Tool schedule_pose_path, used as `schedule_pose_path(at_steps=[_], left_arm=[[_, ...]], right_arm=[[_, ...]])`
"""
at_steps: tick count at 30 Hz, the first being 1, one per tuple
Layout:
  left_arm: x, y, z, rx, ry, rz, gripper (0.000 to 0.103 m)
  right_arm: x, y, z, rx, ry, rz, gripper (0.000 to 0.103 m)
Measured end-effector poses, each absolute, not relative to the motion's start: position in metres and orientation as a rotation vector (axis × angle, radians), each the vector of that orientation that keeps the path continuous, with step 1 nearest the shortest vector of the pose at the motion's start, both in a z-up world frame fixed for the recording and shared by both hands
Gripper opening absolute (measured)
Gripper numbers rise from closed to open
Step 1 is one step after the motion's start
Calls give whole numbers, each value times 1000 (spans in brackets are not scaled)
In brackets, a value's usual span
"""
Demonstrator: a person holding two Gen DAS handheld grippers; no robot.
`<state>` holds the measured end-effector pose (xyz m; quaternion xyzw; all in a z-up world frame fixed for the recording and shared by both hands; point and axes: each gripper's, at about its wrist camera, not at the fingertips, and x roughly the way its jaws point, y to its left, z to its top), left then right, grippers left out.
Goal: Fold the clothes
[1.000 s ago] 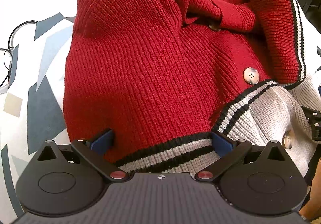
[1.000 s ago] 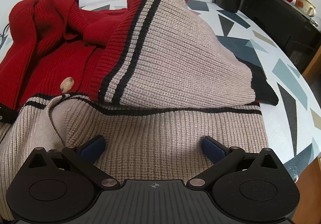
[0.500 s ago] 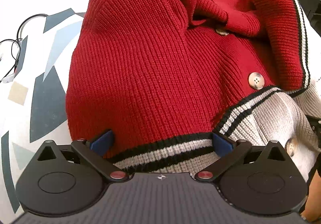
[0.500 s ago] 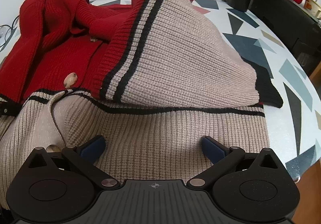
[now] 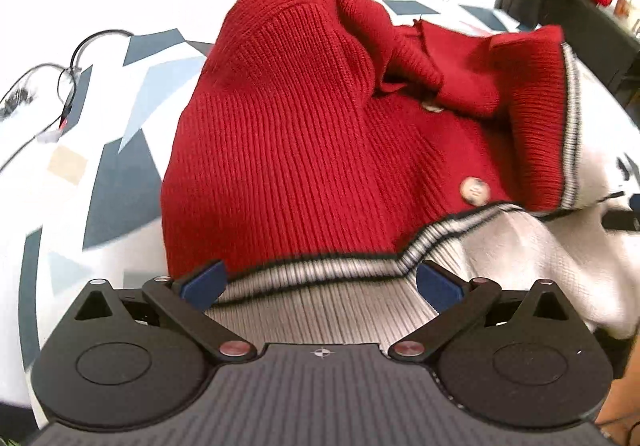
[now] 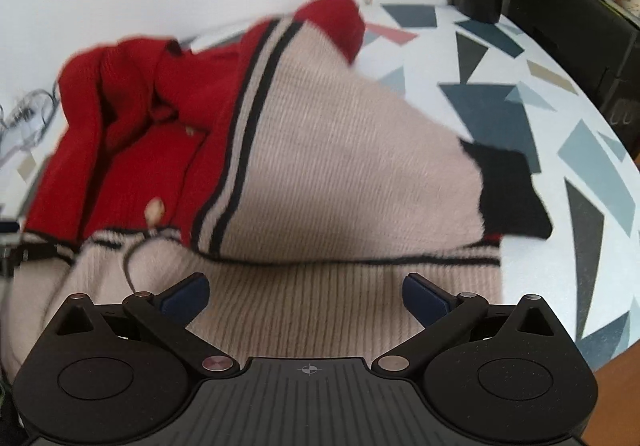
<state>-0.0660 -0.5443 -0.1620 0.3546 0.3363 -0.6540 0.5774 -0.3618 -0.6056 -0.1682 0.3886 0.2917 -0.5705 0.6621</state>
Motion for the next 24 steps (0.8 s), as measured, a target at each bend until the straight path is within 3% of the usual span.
schedule_pose_path(at_steps=[9,21,24], left_arm=[[-63,-495,-168,820,819,-1512,103],[-55,-502,-172,775,915,-1561,103],[-61,-508,-180,810,866,-1608,103]], right_arm=[[-376,-600,-137,845,604,-1251,102],[-373,-619,-59,721,520,-1232,102],[-355,-638,-45,668,529,-1202,102]])
